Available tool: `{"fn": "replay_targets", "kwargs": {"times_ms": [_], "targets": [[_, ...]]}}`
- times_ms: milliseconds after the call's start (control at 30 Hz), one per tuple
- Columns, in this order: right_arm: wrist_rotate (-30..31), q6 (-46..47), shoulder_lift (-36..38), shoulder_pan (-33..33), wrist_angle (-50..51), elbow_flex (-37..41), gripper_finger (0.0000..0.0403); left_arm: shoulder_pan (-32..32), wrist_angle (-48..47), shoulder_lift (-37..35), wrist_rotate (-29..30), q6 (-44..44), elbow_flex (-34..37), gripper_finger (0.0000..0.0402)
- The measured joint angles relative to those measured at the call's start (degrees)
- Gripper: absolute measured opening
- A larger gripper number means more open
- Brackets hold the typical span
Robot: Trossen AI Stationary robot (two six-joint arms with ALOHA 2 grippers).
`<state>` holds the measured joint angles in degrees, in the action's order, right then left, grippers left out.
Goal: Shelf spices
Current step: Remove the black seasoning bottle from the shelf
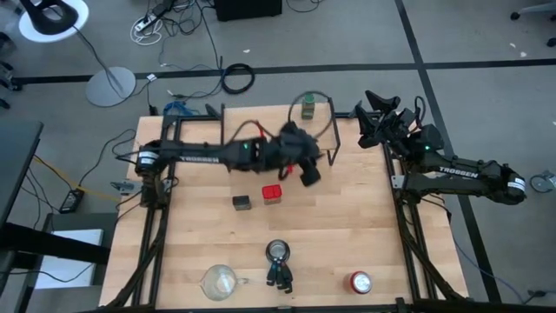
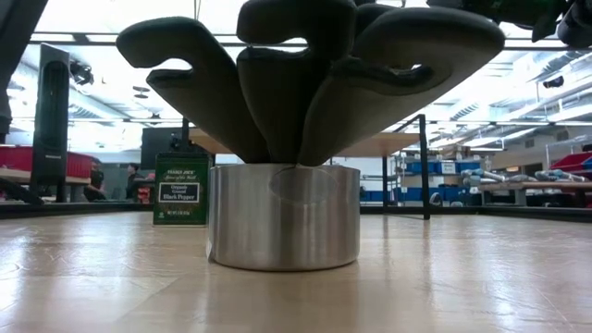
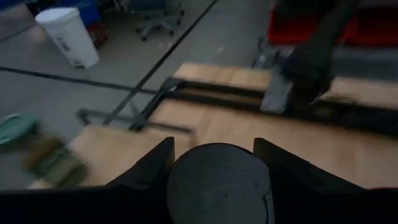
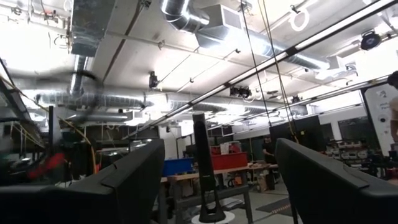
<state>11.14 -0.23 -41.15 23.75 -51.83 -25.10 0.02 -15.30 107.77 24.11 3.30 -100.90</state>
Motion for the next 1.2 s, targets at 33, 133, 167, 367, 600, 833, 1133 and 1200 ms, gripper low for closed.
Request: {"fn": "replay_targets", "kwargs": {"times_ms": [33, 133, 167, 367, 600, 833, 1133, 1200], "targets": [[0.0, 0.0, 0.0, 0.0, 0.1, 0.0, 0.0309, -1.1, 0.2, 0.6, 0.6, 0.5, 0.0, 0.0187], [0.0, 0.0, 0.0, 0.0, -0.1, 0.0, 0.0309, -3.7, 3.5, 3.2, 1.8, 3.0, -0.1, 0.0187], [0.0, 0.1, 0.0, 0.0, -0.2, 0.0, 0.0309, -4.4, 3.8, 4.4, 2.1, 3.8, -0.1, 0.0187], [0.0, 0.5, 0.0, 0.0, -0.7, 0.0, 0.0309, -6.4, 7.7, 10.9, 4.9, 9.3, 0.1, 0.0187], [-0.1, 0.5, 0.0, 0.0, -0.7, 0.0, 0.0309, -7.3, 9.9, 15.2, 11.6, 11.9, 0.0, 0.0187], [-0.1, 0.5, 0.0, 0.0, -0.7, 0.0, 0.0309, -7.5, 10.2, 18.5, 12.8, 15.3, 0.0, 0.0187], [-0.1, 0.5, 0.0, 0.0, -0.6, 0.0, 0.0309, -8.1, 32.9, 19.4, 15.7, 18.8, 11.1, 0.0187], [-0.2, 0.5, 0.0, 0.0, -0.6, 0.0, 0.0309, -8.3, 35.6, 19.3, 17.6, 19.4, 13.7, 0.0187]]}}
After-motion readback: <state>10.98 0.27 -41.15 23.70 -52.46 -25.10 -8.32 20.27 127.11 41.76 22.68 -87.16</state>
